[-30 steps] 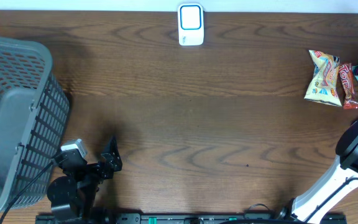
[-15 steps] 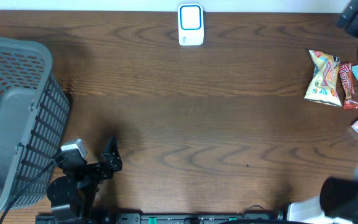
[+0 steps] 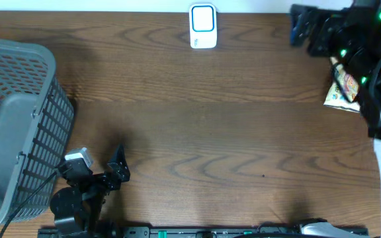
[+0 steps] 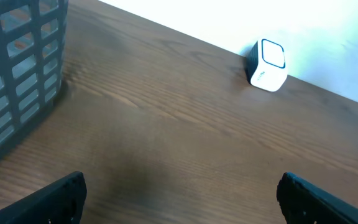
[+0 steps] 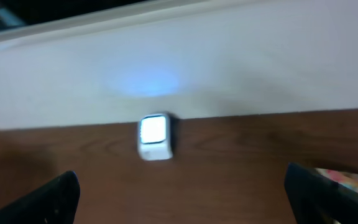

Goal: Scan the item barcode

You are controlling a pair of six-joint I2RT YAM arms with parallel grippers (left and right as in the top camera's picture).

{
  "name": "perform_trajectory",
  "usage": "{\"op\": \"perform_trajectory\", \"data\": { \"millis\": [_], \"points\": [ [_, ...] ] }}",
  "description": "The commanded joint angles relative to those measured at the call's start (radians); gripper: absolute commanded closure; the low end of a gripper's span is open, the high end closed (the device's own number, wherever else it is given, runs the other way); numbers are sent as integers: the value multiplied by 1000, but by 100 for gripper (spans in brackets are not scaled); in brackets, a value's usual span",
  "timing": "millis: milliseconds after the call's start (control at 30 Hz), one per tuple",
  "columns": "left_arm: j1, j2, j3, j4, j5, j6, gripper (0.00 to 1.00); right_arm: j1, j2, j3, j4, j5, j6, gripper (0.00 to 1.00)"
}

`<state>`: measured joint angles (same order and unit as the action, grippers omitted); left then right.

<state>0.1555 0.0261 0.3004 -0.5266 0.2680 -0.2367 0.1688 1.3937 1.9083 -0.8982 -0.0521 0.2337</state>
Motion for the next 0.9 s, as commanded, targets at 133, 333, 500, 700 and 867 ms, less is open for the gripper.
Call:
{"op": "perform_trajectory", "data": {
  "millis": [133,333,500,700,867],
  "points": [
    [2,-3,-2,3,12,-5,2,176,-80,10,-20,132,13,1],
    [2,-3,-2,3,12,-5,2,183,-113,10,-267,145,12,1],
    [2,-3,-2,3,12,-5,2,182,-113,10,-411,293,-10,1],
    [2,-3,-2,3,12,-5,2,183,-130,6,-431,362,-11,1],
    [2,-3,-2,3,12,-5,2,144,-188,-36,-288,340,-89,1]
  ]
}}
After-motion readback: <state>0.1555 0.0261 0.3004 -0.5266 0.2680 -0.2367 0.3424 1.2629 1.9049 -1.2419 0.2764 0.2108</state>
